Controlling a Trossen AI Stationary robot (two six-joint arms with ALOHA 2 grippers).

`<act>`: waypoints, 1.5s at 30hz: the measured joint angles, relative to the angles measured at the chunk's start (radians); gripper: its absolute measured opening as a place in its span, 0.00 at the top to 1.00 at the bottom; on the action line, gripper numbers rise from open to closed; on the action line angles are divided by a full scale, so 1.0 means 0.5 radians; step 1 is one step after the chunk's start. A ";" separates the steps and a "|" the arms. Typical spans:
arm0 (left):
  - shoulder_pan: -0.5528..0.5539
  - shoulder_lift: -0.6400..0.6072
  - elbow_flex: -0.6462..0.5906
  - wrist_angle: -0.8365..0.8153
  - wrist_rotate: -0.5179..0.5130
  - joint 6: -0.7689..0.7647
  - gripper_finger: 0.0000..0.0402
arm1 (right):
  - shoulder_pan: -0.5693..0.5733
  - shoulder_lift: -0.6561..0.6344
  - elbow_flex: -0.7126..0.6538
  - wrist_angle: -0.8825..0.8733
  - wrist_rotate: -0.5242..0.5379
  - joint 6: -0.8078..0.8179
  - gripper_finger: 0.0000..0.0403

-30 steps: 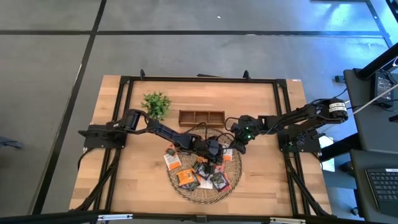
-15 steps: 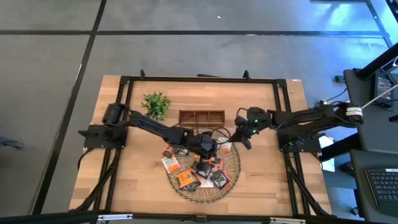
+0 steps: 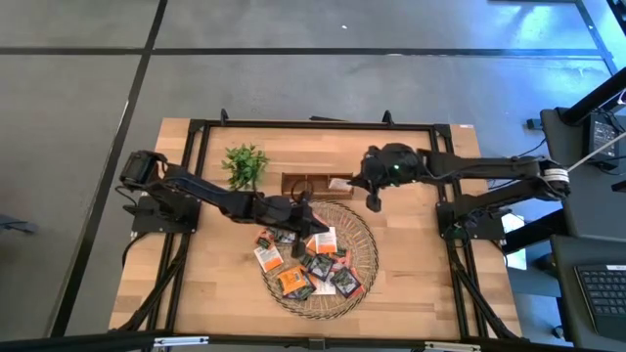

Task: Pick & Place Tea
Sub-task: Put the white and orange tea bag into the right section of the wooden organizer

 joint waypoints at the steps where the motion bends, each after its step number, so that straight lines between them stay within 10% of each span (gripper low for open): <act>1: 0.000 0.000 0.001 0.000 -0.020 -0.017 0.98 | -0.020 0.045 0.016 -0.001 0.002 -0.038 0.99; 17: 0.000 0.004 0.001 -0.070 -0.010 -0.043 0.97 | -0.442 0.446 0.005 0.125 -0.211 -0.261 0.98; 45: -0.001 0.004 0.003 -0.110 -0.025 0.011 0.98 | -0.457 0.545 -0.126 0.282 -0.139 -0.301 0.98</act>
